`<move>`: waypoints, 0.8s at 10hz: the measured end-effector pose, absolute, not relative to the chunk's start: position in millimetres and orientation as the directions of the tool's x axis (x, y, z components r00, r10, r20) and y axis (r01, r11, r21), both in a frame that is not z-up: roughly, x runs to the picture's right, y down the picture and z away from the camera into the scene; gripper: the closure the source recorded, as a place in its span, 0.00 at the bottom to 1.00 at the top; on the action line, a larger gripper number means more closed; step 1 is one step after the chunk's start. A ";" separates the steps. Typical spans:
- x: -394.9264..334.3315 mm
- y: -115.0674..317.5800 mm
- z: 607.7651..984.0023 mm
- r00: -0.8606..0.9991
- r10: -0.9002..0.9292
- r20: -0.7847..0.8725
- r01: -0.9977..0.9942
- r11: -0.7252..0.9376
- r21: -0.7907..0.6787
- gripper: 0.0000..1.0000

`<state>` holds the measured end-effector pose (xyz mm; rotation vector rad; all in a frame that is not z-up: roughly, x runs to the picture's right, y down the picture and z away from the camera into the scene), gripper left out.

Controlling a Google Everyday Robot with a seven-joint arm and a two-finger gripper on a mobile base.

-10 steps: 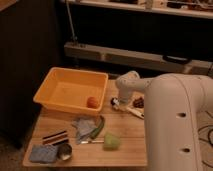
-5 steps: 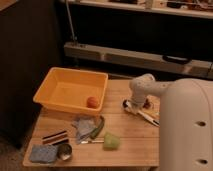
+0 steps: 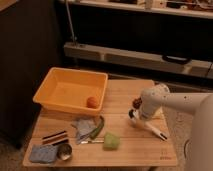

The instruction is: Wipe table surface with brush

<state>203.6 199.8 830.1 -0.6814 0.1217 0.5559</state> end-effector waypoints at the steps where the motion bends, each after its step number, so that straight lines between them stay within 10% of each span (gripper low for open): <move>1: 195.2 210.0 821.6 0.863 0.431 -0.263 -0.498 0.641 -0.584 1.00; 8: 116.2 240.1 812.4 0.927 0.359 -0.106 -0.328 0.640 -0.695 1.00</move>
